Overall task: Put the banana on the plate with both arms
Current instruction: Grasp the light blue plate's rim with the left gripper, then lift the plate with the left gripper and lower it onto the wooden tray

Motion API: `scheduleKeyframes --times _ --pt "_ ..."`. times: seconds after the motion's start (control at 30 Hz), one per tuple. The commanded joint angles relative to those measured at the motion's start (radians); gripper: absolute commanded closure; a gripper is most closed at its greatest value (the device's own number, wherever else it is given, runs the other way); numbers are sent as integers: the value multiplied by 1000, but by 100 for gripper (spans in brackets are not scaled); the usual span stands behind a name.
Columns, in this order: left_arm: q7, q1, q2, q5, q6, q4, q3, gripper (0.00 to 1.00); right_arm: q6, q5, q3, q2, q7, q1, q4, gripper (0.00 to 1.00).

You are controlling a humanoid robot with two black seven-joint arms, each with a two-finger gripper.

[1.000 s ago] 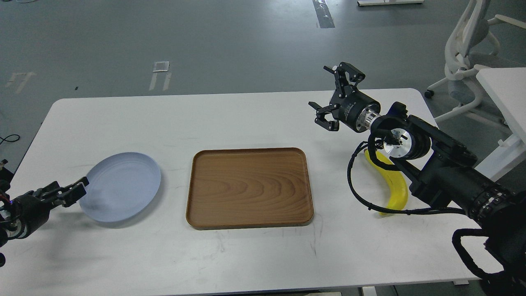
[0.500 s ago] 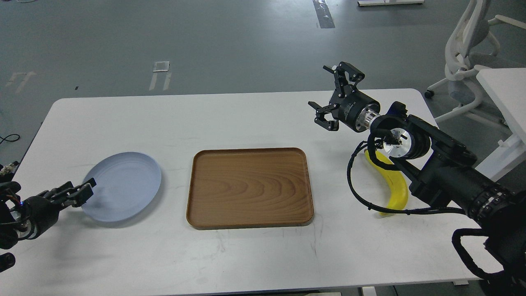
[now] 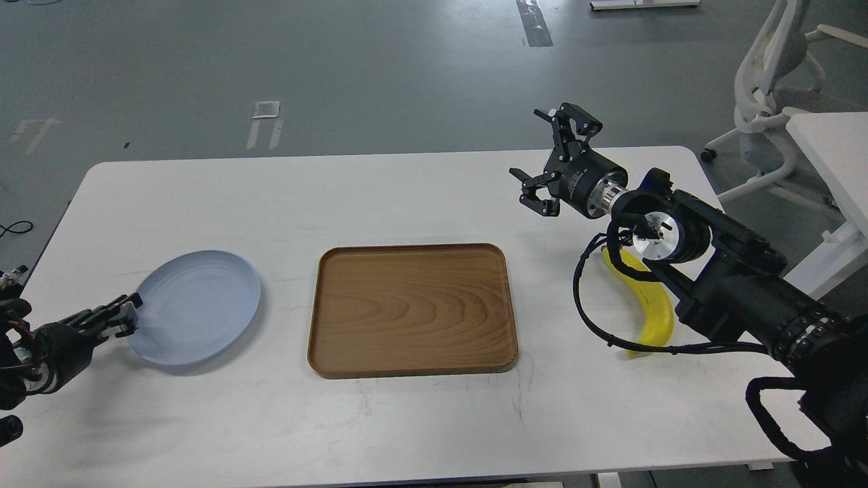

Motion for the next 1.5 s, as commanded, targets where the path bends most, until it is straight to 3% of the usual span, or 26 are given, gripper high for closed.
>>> scheduleKeyframes --times 0.0,0.3,0.4,0.7,1.03,1.3,1.47 --pt "0 2 0 1 0 13 1 100 0 0 0 1 1 1 0 1" --pt "0 -6 4 -2 -17 -3 -13 100 0 0 0 0 1 5 0 1" --pt "0 -35 9 -30 -75 -16 -48 100 0 0 0 0 1 6 0 1" --pt "0 -164 0 -5 -94 -162 -58 100 0 0 1 -2 1 31 -1 1" --pt "0 -282 -227 162 -109 -139 -33 100 -1 1 15 -28 2 57 -3 1" --pt "0 -337 -434 162 -112 -41 117 100 -1 3 20 -60 1 58 0 1" --pt "0 -334 -474 161 -112 -3 155 100 -1 3 23 -63 2 57 0 1"
